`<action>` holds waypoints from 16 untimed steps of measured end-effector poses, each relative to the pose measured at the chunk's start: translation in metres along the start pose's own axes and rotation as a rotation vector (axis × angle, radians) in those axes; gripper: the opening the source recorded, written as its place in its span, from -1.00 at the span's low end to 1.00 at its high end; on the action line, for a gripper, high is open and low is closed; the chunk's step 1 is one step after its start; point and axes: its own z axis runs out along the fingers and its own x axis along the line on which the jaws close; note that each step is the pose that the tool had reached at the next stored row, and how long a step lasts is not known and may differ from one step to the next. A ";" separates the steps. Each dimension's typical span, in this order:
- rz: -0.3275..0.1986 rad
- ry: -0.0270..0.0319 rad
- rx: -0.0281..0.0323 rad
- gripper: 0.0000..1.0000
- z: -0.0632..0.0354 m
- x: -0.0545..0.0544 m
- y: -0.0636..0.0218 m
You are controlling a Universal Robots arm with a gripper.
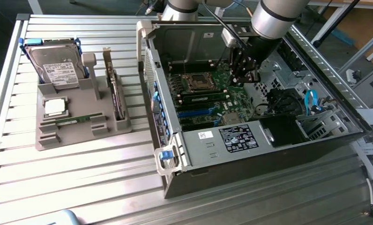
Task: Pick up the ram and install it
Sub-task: 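Press down the ram until it locks into place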
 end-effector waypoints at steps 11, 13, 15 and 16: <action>0.000 0.0002 -0.0011 -0.79 0.0143 0.001 -0.0002; 0.000 0.0002 -0.0012 -0.79 0.0169 0.001 -0.0002; 0.000 0.0002 -0.0013 -0.79 0.0187 0.001 -0.0003; 0.000 0.0003 -0.0014 -0.79 0.0187 0.001 -0.0002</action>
